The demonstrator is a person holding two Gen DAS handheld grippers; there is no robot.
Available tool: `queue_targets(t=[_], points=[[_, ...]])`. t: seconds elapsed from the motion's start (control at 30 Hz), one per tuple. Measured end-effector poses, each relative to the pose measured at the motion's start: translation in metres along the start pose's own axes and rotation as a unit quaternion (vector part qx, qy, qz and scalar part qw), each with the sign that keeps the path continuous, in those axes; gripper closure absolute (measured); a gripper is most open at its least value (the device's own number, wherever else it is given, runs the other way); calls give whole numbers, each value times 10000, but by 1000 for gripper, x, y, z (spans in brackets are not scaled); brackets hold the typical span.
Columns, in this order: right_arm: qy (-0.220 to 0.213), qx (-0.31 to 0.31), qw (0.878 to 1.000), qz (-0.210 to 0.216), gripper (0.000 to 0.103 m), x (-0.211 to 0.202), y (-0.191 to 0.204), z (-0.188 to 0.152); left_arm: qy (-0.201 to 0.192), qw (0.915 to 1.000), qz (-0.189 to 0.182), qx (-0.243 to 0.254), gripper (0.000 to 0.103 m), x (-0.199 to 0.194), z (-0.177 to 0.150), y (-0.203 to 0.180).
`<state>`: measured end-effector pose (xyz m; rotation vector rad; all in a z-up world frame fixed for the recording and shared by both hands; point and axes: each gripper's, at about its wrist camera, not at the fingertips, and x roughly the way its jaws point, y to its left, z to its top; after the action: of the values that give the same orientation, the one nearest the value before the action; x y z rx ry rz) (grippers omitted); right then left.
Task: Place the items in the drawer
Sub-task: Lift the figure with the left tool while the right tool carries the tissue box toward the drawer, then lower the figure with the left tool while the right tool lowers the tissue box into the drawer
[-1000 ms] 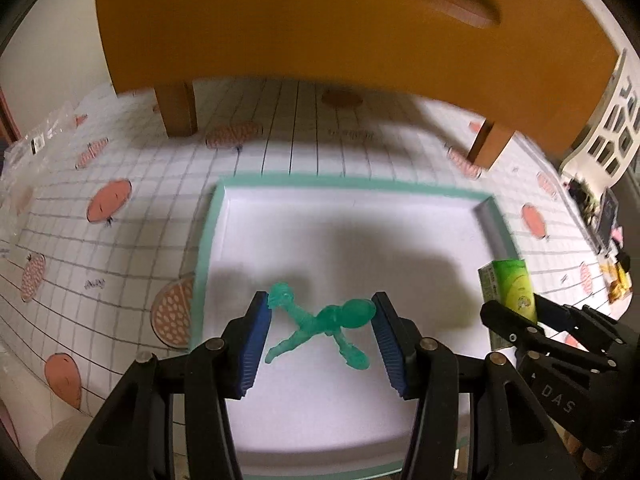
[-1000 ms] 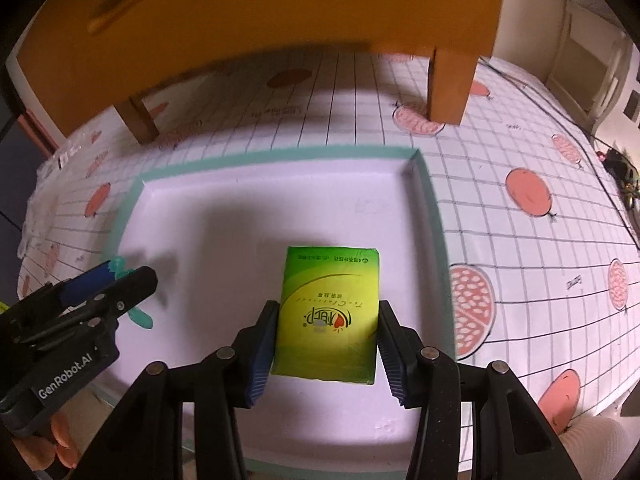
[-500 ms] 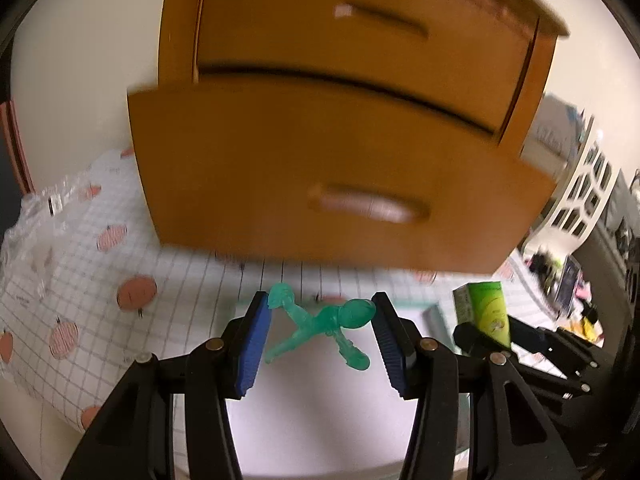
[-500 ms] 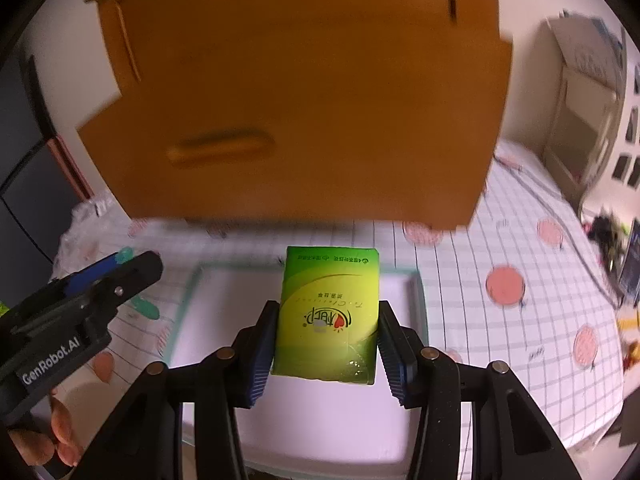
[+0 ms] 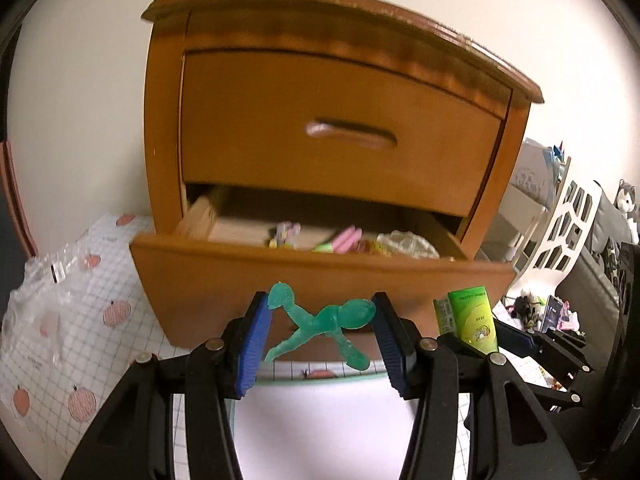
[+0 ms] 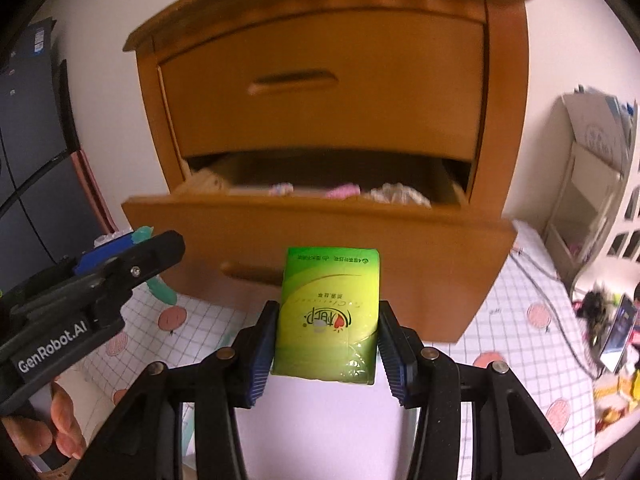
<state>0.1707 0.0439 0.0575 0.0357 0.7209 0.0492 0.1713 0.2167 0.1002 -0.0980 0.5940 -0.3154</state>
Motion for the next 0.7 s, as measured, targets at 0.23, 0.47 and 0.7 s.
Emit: queue_targets(t=[0.23, 0.47, 0.7], points=[[-194, -137, 9997, -85, 53, -6, 2, 29, -168, 9998, 4, 112, 50, 2, 28, -2], [-327, -232, 9991, -152, 53, -3, 1, 59, -302, 9994, 22, 176, 50, 6, 53, 0], [-383, -279, 9987, -196, 53, -1, -5, 75, -342, 9991, 66, 248, 50, 15, 71, 1]])
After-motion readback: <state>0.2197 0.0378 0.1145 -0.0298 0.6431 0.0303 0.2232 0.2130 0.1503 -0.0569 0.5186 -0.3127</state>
